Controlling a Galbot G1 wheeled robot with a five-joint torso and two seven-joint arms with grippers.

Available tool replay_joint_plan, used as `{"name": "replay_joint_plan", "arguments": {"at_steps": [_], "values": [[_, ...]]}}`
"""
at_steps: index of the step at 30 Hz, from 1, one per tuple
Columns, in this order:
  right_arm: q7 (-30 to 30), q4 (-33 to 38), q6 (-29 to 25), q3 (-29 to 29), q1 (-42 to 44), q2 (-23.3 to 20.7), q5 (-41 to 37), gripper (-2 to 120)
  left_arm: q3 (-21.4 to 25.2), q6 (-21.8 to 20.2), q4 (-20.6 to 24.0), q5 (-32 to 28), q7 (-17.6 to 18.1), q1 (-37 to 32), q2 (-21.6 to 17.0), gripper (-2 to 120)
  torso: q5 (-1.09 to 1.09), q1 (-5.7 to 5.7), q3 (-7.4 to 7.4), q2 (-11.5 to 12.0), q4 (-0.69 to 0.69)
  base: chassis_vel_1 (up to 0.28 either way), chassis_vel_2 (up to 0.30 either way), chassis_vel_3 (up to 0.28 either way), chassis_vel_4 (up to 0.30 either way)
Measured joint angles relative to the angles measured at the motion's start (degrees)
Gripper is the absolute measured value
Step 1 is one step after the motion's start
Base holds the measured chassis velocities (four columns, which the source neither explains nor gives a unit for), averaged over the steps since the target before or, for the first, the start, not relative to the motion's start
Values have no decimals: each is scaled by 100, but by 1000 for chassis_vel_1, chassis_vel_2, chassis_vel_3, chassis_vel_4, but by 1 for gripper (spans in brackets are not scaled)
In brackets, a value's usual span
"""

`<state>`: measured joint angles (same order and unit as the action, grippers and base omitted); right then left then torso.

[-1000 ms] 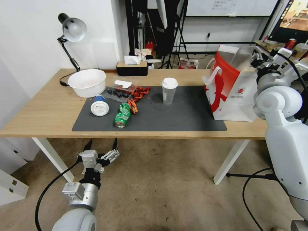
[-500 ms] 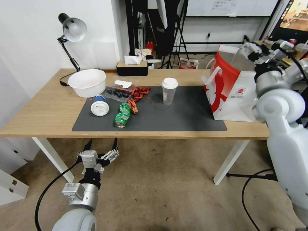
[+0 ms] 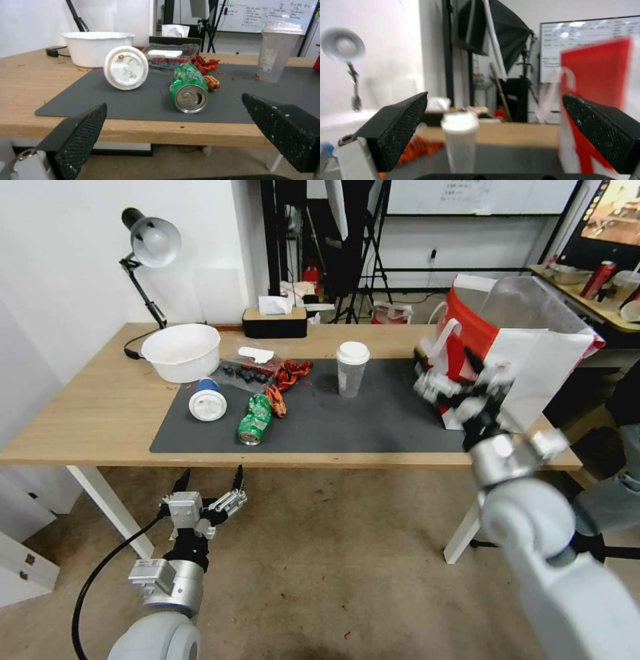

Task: Pick up the trash from the table and place it into the takeout bag.

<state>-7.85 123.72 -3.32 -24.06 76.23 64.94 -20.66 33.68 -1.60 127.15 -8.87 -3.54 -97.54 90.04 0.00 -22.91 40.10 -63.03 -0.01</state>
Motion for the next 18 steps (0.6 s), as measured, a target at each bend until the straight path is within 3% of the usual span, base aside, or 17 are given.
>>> {"name": "replay_joint_plan", "arguments": {"at_steps": [8,18], "values": [[-373,-205,-734,119,1280,296,791,100,8,24,-50,-18,7,23,-23,100,-1,0,0,0,0,0,0,0,0],[-579,-502,-977,335,1575,492,963,100,-3,41,-67,-22,8,26,-29,100,-1,0,1,1,1,0,0,0,0]]}}
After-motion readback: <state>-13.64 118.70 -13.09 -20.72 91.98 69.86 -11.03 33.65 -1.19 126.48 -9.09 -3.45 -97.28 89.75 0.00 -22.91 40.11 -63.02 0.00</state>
